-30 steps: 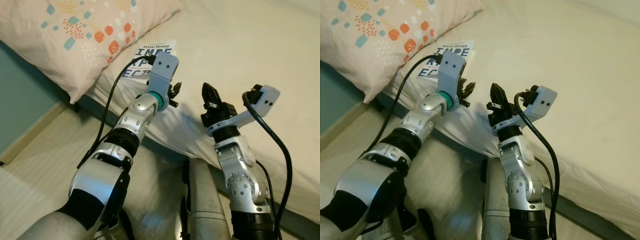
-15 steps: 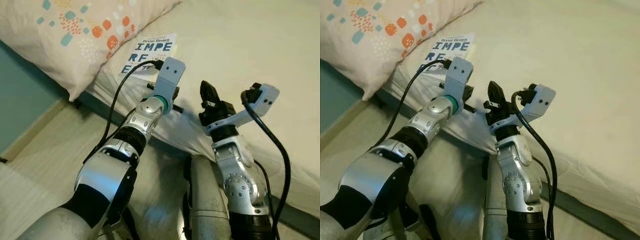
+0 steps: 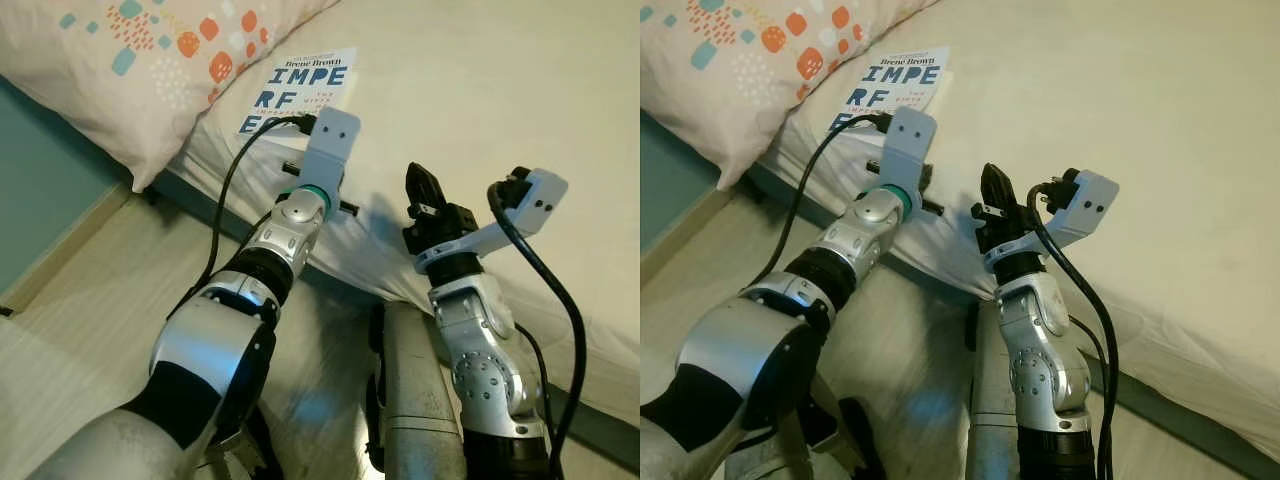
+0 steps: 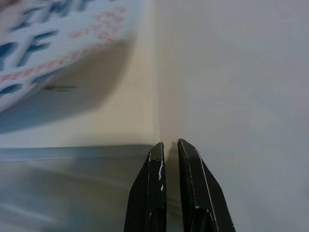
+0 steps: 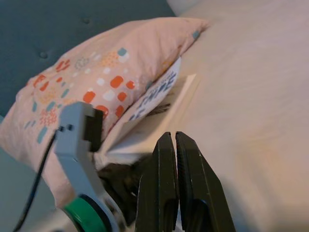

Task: Clean up the room

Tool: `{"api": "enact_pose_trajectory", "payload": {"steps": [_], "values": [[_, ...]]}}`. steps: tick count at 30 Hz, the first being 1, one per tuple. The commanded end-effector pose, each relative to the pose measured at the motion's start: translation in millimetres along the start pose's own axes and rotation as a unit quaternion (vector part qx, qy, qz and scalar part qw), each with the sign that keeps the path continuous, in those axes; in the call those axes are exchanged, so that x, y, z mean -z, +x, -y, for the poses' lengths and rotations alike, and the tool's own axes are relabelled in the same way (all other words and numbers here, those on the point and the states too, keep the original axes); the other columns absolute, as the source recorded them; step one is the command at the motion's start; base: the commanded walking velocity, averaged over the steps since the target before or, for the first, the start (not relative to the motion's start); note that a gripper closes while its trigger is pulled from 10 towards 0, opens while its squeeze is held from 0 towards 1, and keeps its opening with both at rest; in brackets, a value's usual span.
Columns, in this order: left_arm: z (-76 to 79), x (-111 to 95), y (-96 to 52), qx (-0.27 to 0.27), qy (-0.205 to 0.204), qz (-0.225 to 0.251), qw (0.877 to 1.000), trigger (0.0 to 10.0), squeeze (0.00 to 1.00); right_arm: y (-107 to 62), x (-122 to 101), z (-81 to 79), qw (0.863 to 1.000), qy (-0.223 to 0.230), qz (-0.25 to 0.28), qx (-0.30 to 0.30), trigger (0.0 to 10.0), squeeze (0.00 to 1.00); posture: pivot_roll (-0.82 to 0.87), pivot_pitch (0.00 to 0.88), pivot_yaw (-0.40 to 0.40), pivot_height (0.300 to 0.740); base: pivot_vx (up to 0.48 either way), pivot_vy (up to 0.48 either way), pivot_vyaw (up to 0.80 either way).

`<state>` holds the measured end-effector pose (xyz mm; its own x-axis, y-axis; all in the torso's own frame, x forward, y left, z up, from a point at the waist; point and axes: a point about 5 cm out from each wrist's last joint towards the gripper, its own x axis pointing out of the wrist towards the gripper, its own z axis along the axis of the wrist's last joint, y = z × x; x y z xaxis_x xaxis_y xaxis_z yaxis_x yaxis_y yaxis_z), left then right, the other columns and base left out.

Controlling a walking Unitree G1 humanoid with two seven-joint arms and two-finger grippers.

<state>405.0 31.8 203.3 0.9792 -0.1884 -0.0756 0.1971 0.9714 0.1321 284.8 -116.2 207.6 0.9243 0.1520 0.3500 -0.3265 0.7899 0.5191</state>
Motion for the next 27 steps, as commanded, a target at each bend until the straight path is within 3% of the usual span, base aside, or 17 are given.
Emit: {"api": "enact_pose_trajectory", "payload": {"steps": [1, 12, 20, 22, 23, 26, 27], "values": [[-7.2, 2.2, 0.4, -0.021, -0.001, -0.003, 1.000, 10.0, 0.00, -5.3, 7.3, -2.1, 1.000, 0.014, -0.012, 0.009, 10.0, 0.00, -0.30, 0.351, 0.111, 0.471, 0.000, 0.000, 0.00], [-28.4, 1.1, 1.2, -0.077, 0.001, -0.002, 0.997, 10.0, 0.00, -3.0, 6.9, -2.9, 1.000, 0.015, -0.013, 0.003, 10.0, 0.00, -0.29, 0.337, 0.108, 0.471, 0.000, 0.000, 0.00], [-11.1, 2.0, 0.5, 0.030, -0.031, 0.008, 0.999, 10.0, 0.00, -2.8, 5.8, -0.6, 1.000, 0.012, -0.012, 0.001, 10.0, 0.00, -0.27, 0.310, 0.103, 0.471, 0.000, 0.000, 0.00], [-5.5, 3.9, -2.4, 0.101, -0.016, 0.031, 0.994, 10.0, 0.00, -2.1, 5.3, 0.4, 1.000, 0.012, -0.012, -0.001, 10.0, 0.00, -0.26, 0.299, 0.100, 0.471, 0.000, 0.000, 0.00], [-9.6, 5.5, -6.9, 0.146, -0.010, 0.062, 0.987, 10.0, 0.00, -1.1, 5.0, 1.0, 1.000, 0.011, -0.012, -0.003, 10.0, 0.00, -0.25, 0.292, 0.100, 0.471, 0.000, 0.000, 0.00], [-13.6, 5.3, -8.7, 0.154, -0.011, 0.075, 0.985, 10.0, 0.00, -0.7, 4.9, 1.1, 1.000, 0.011, -0.012, -0.004, 10.0, 0.00, -0.25, 0.292, 0.100, 0.471, 0.000, 0.000, 0.00], [-21.5, 4.7, -9.6, 0.141, -0.014, 0.083, 0.986, 10.0, 0.00, -0.3, 4.8, 1.8, 1.000, 0.011, -0.012, -0.005, 10.0, 0.00, -0.24, 0.285, 0.097, 0.471, 0.000, 0.000, 0.00]]}}
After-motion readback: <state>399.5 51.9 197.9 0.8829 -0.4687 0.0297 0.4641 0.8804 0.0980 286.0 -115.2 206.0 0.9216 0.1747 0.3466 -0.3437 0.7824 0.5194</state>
